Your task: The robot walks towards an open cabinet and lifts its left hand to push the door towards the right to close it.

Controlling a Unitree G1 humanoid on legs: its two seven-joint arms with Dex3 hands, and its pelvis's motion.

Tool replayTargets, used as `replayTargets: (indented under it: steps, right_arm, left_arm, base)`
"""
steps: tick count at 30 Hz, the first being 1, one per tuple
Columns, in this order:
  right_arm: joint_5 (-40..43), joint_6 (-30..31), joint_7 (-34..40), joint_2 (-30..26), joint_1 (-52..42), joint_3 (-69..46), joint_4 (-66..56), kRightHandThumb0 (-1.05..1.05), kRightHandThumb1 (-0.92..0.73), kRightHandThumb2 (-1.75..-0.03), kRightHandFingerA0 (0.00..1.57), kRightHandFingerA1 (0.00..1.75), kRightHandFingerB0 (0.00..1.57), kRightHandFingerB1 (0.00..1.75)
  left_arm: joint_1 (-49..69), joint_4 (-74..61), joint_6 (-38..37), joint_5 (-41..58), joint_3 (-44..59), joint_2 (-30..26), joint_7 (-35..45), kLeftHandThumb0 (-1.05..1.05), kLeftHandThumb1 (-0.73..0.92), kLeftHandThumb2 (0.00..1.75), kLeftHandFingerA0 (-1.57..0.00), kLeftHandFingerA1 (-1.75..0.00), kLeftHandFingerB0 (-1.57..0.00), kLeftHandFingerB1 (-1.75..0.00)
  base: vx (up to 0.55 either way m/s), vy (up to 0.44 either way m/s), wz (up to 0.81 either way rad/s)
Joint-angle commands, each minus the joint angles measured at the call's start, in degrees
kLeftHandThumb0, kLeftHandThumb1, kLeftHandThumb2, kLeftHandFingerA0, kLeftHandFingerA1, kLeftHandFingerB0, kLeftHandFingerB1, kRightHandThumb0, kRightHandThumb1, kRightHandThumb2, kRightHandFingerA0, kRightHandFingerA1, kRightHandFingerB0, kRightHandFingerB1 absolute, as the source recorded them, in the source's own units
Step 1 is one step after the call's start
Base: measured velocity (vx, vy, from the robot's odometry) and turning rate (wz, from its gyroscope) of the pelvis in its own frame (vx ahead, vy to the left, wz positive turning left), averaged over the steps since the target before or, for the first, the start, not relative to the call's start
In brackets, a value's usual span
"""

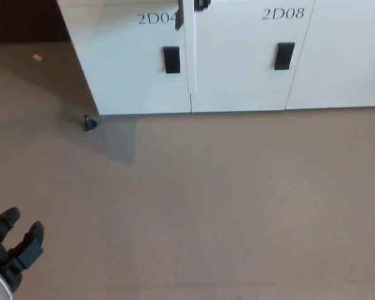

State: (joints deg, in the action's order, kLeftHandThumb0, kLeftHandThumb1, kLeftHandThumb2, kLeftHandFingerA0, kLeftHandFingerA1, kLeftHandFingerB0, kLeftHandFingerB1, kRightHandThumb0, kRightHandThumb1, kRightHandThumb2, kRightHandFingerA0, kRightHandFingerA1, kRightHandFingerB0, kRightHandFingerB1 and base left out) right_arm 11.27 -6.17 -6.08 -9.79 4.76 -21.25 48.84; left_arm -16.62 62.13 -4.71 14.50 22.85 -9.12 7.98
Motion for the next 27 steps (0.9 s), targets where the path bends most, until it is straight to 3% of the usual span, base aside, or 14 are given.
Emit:
replayTargets:
  steps: [1, 17, 18, 27]
  right_arm:
    - [0.53, -0.98, -0.22, -0.77, 0.55, -0.17, 0.94, -0.1, -0.58, -0.56, 0.7, 0.55, 0.38, 0.38]
    - [0.3, -1.63, -0.34, -1.08, 1.46, 0.42, 1.56, -0.13, -0.59, -0.58, 0.7, 0.57, 0.37, 0.39]
    - [0.31, -1.62, -0.34, -1.11, 1.6, 0.44, 1.73, -0.14, -0.57, -0.58, 0.69, 0.57, 0.37, 0.39]
    - [0.48, -1.58, -0.36, -1.21, 1.81, 0.55, 2.63, -0.12, -0.6, -0.58, 0.68, 0.55, 0.37, 0.39]
  left_arm:
    - [-0.54, 0.44, -1.33, -0.46, -0.41, -1.54, 0.04, -0.27, 0.74, 0.61, -0.12, -0.77, -0.06, -0.56]
    - [-2.08, 1.08, -0.9, -1.06, -2.24, -2.19, -1.12, -0.26, 0.76, 0.6, -0.16, -0.85, -0.08, -0.53]
    - [-2.26, 1.14, -0.83, -1.02, -2.31, -2.25, -1.16, -0.26, 0.75, 0.62, -0.14, -0.94, -0.08, -0.55]
    - [-2.23, 1.25, -1.06, -1.32, -2.91, -2.37, -0.93, -0.26, 0.76, 0.62, -0.13, -0.93, -0.09, -0.58]
  base:
    - [0.42, 0.082, -0.25]
    - [0.59, 0.153, 0.01]
    - [0.61, 0.099, 0.58]
    - [0.5, -0.056, 0.08]
